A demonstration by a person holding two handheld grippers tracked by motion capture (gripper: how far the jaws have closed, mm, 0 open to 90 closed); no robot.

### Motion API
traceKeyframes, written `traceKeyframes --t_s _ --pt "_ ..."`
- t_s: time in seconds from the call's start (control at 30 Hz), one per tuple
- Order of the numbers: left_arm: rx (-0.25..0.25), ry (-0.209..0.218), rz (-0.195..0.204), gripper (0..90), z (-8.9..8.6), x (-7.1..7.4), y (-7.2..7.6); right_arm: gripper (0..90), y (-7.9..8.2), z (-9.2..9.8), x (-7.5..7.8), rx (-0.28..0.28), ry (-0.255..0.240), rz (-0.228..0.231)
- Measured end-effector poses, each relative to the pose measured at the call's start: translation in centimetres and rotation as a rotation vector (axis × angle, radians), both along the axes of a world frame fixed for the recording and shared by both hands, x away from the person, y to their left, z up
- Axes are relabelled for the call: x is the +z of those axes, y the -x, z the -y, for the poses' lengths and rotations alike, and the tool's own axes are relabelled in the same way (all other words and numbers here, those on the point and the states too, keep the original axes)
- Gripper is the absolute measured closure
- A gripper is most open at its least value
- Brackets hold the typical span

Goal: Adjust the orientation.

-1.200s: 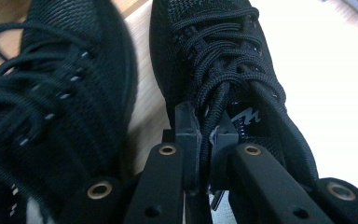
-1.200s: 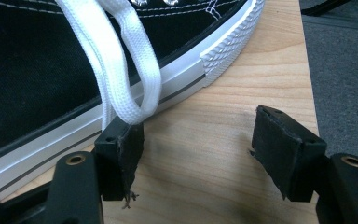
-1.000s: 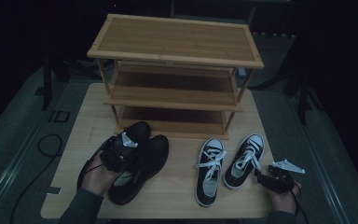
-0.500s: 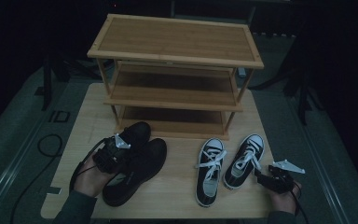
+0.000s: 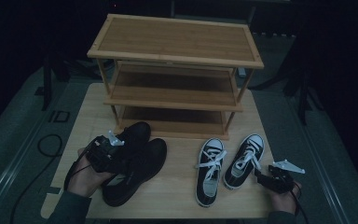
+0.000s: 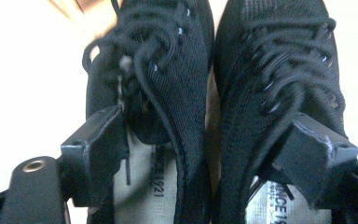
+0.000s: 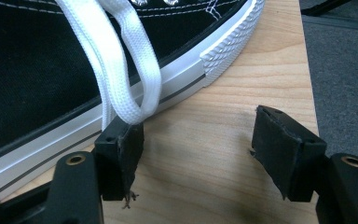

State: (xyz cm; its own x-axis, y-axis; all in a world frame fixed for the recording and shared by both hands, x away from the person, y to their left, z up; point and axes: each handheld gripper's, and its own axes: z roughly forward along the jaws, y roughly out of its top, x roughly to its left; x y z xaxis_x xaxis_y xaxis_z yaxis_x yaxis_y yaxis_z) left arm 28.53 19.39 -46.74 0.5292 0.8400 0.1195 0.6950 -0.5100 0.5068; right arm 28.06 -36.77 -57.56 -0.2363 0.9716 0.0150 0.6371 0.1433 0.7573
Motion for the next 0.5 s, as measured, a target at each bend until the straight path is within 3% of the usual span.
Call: traceKeyframes --t_s 0.13,0.23,0.43,0.5 --pt "-0.017 0.059 -0.093 15.0 -0.6 -1.0 -1.1 33.9 0.0 0.0 0.0 0.000 0.000 0.000" --pt "-0.037 0.070 -0.111 15.7 -0.8 -1.3 -1.5 33.8 0.0 0.0 0.0 0.000 0.000 0.000" --pt "-0.067 0.066 -0.097 43.0 -1.0 -1.3 -1.7 33.8 0.0 0.0 0.0 0.000 0.000 0.000" --pt "-0.083 0.025 -0.112 50.0 -0.6 -1.5 -1.9 33.8 0.0 0.0 0.0 0.000 0.000 0.000"
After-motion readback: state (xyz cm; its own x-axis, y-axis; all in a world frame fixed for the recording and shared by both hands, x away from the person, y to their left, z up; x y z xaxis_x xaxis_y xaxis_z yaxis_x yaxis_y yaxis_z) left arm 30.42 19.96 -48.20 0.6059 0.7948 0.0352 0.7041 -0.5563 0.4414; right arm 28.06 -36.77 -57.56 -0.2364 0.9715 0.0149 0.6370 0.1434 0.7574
